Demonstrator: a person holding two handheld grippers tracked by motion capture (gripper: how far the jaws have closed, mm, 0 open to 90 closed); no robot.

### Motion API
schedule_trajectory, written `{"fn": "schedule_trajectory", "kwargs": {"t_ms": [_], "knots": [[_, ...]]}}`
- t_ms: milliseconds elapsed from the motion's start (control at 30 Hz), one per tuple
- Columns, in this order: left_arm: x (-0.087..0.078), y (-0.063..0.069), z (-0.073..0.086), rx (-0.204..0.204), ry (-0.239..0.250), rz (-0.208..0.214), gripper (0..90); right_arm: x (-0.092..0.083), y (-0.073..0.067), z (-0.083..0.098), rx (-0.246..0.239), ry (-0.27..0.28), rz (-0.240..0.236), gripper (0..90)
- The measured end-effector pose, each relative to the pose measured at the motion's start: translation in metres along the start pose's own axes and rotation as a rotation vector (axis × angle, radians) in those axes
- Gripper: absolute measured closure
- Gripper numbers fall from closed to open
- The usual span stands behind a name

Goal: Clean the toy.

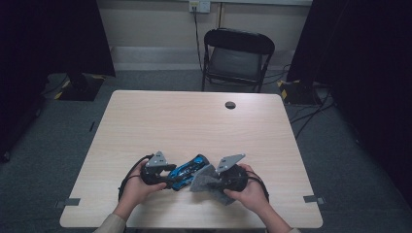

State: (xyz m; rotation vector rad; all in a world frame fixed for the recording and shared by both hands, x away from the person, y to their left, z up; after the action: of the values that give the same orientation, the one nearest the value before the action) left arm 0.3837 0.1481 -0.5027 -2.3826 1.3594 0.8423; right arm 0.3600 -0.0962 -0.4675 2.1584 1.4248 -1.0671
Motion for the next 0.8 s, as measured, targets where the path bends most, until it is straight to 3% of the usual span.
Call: {"fn": "schedule_trajectory", "kwargs": {"t_ms": [200,267,400,800], "knots": [[0.000,0.000,0.000,0.003,0.003,-0.003,43.6,0.033,-0.030,-0.013,-0.078,-0.042,-0.076,74.9],[0.000,0.000,0.001,0.000,0.004,-0.002,43.5,0.043,-0.033,-0.015,-0.079,-0.035,-0.058,74.8],[0.000,0.000,0.001,0.000,0.007,0.000,43.6,0.055,-0.029,-0.015,-0.048,-0.045,-0.075,74.9],[0.000,0.000,0.002,-0.003,0.012,-0.001,43.6,0.043,-0.005,-0.009,0.005,-0.036,-0.019,74.9]]}}
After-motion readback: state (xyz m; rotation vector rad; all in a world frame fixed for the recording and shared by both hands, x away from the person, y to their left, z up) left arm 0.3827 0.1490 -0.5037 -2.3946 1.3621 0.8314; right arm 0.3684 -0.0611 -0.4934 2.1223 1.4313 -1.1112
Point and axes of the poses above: each handheld gripper's, and its own axes: x roughly forward along the jaws, z roughly out of its underside, y roughly to its right, the point moved 3 cm from there along x, roughly forward along the jaws, and after that the axes turned 5 degrees about x, right-handed, at the moved point
